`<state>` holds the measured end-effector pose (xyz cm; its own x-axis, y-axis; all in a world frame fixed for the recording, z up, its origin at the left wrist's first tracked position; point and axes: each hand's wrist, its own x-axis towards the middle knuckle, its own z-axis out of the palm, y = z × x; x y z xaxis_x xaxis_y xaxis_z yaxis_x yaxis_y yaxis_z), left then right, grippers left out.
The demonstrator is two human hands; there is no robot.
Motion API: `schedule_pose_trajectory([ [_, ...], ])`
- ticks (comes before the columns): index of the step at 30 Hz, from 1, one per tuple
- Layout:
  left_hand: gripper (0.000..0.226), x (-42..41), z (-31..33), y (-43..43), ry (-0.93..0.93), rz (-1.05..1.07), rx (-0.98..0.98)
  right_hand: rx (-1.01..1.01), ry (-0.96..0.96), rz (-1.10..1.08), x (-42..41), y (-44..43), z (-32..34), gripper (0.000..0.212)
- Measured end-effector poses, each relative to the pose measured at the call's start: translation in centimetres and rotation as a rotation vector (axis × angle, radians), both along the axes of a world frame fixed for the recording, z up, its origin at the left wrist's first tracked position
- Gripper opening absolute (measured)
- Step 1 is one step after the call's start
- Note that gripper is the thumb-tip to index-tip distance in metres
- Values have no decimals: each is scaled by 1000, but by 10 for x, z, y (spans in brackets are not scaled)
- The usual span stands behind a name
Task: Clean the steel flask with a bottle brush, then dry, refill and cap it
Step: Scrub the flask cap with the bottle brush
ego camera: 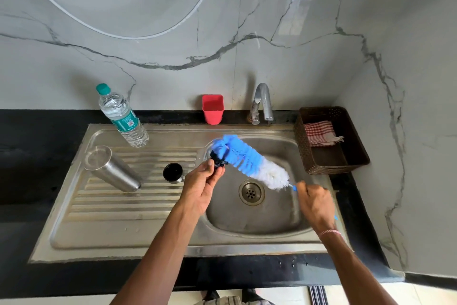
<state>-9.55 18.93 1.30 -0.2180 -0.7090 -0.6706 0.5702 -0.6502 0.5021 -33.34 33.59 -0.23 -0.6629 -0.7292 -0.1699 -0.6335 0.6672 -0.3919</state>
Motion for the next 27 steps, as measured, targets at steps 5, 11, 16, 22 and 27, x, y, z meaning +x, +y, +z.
schedule_pose_trajectory([
  [5, 28, -4, 4, 5, 6, -137, -133, -38, -110, -117, 1, -13, -3, 42],
  [11, 33, 0, 8, 2, 23, -165, -208, -61, -134, -108, -8, -11, 2, 51],
  [16, 32, -1, 2, 10, -10, -226, -231, -45, -108, -81, -3, -2, 0, 46],
  [22, 30, -3, 1, 10, 9, -183, -232, -105, -128, -98, 7, -18, 6, 46],
  [27, 19, 11, -3, 4, 54, -110, -180, -75, -219, -179, -5, 16, -11, 47],
])
